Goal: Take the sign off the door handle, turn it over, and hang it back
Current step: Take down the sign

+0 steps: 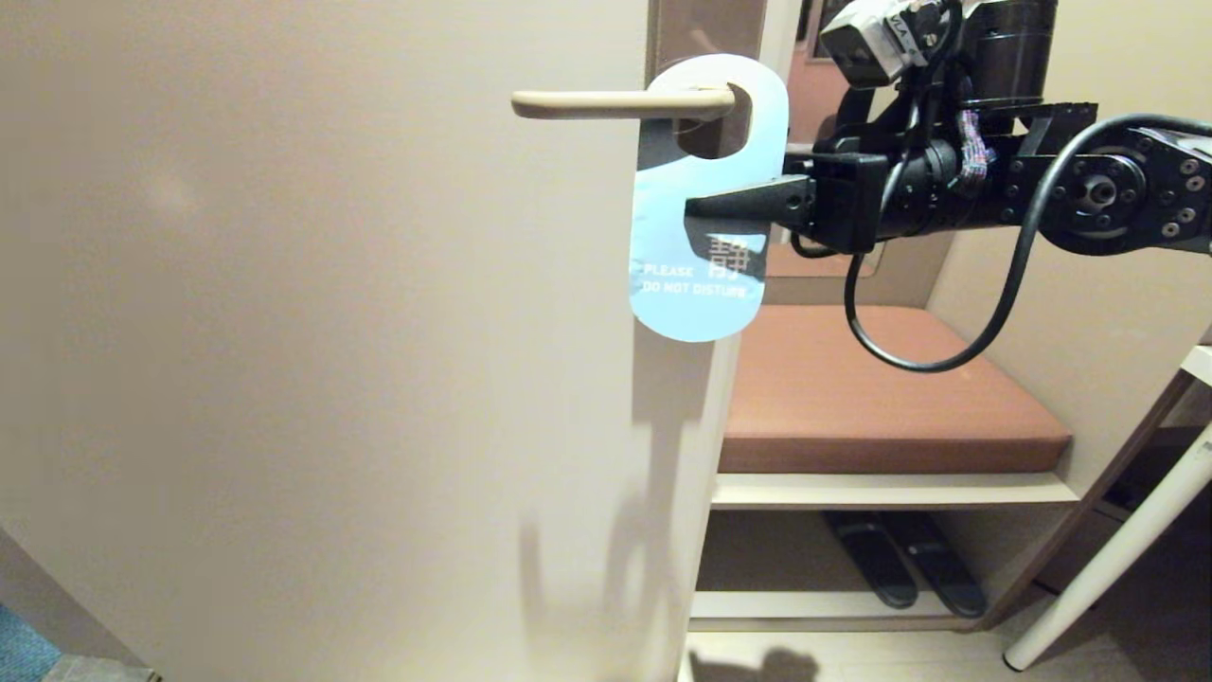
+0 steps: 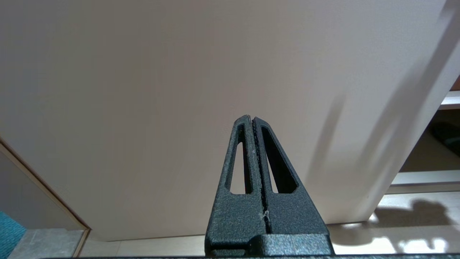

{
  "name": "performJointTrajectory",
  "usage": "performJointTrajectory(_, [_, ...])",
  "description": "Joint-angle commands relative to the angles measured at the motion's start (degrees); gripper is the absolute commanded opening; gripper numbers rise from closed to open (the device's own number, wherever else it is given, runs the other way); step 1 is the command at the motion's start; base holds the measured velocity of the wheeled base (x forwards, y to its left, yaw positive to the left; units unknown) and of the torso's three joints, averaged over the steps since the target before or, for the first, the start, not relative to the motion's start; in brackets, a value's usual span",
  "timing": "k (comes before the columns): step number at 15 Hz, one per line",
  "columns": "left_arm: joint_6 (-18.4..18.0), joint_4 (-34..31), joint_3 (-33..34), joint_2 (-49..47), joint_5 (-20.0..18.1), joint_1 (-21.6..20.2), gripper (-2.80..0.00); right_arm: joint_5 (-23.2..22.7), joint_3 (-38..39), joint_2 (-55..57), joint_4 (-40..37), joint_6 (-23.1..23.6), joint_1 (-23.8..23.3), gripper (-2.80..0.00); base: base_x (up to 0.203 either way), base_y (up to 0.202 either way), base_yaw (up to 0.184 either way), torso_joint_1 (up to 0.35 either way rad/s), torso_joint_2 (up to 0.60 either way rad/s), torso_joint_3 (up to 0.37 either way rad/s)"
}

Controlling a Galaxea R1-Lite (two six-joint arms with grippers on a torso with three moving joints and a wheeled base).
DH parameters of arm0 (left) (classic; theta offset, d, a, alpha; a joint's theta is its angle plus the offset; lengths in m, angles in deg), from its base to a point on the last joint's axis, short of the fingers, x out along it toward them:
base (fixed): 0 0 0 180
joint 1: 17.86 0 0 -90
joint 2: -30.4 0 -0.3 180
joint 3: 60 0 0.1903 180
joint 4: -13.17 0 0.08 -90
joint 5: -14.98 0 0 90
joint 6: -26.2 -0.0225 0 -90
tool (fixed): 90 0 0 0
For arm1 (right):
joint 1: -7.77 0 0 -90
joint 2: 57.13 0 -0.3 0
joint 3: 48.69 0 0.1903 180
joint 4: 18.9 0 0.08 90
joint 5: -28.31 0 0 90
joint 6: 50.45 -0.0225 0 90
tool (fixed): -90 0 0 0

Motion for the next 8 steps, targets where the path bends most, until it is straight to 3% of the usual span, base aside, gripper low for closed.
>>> performJointTrajectory(1, [-0.03, 0.0, 0.0, -0.05, 0.01, 0.06, -2.8, 0.37, 0.2, -0.24, 0.05, 0.09, -0.01, -2.8, 0.0, 0.0, 0.0, 0.0, 0.0, 0.0])
performJointTrajectory(8, [-0.03, 0.0, 0.0, -0.05, 0.01, -0.02, -2.8, 0.54, 0.46, -0.6, 0.05, 0.18, -0.1, -2.8, 0.0, 0.0, 0.0, 0.0, 0.0, 0.0])
